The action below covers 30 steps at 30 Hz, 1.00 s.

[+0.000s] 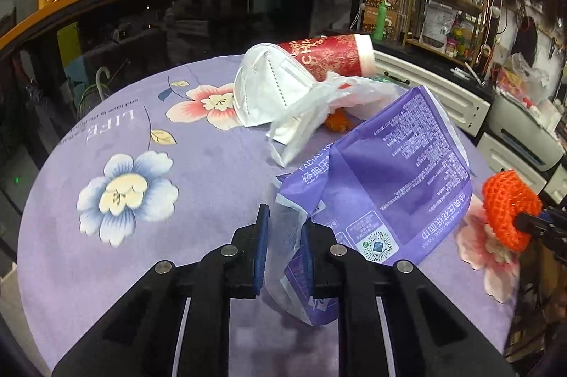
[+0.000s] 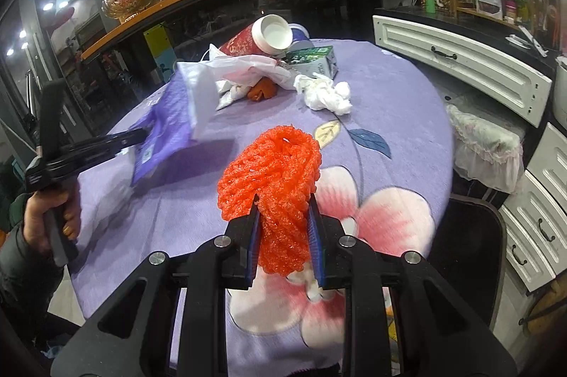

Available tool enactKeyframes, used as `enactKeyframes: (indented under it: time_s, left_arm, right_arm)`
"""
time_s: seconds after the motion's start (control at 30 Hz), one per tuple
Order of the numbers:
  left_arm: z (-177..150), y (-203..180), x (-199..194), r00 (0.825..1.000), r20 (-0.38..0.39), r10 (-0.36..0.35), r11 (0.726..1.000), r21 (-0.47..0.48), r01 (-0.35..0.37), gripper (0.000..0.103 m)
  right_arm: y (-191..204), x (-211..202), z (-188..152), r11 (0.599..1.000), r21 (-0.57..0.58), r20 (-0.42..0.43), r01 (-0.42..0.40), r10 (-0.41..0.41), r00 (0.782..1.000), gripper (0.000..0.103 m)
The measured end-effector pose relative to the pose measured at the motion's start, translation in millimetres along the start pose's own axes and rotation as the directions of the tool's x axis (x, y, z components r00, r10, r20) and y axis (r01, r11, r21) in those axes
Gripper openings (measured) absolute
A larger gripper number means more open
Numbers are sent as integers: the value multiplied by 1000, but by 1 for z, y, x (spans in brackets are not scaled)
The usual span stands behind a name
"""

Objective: Collect trash
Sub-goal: 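Grasp the purple wrapper with the left gripper while the right gripper holds the orange net, then carry orange net and purple wrapper to the bin and open both grippers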

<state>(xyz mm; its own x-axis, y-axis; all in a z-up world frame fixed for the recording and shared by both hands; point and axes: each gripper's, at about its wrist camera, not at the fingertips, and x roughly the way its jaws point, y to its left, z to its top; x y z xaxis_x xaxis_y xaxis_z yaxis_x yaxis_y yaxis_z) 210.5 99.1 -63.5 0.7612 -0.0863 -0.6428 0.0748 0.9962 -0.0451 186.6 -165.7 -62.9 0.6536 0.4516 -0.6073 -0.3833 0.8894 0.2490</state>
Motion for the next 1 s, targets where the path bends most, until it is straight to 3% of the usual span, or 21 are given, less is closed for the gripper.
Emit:
enactKeyframes:
  time_s: [0.23,0.37,0.63,1.0]
  left_arm:
    - [-8,-44,-21,997,40,-66,997,41,65,17]
    - [-2,-84,-25,986,57,-154,985,88,149,17]
    - [6,-172,-17,959,55,-278,942,209,261,17]
    - [-3,-231,7,949,-9,-315,921,238,308,17]
  right_arm:
    - [-33,-34,-26,995,62,36,79,-82,996,24]
    - [-67,-52,-41,980,136,33,148,-153,988,24]
    - [-137,-54,-77,923,245,-54,297,-292,955,24]
    - [-186,-5,-118,890,318,-175,326,-283,943,26]
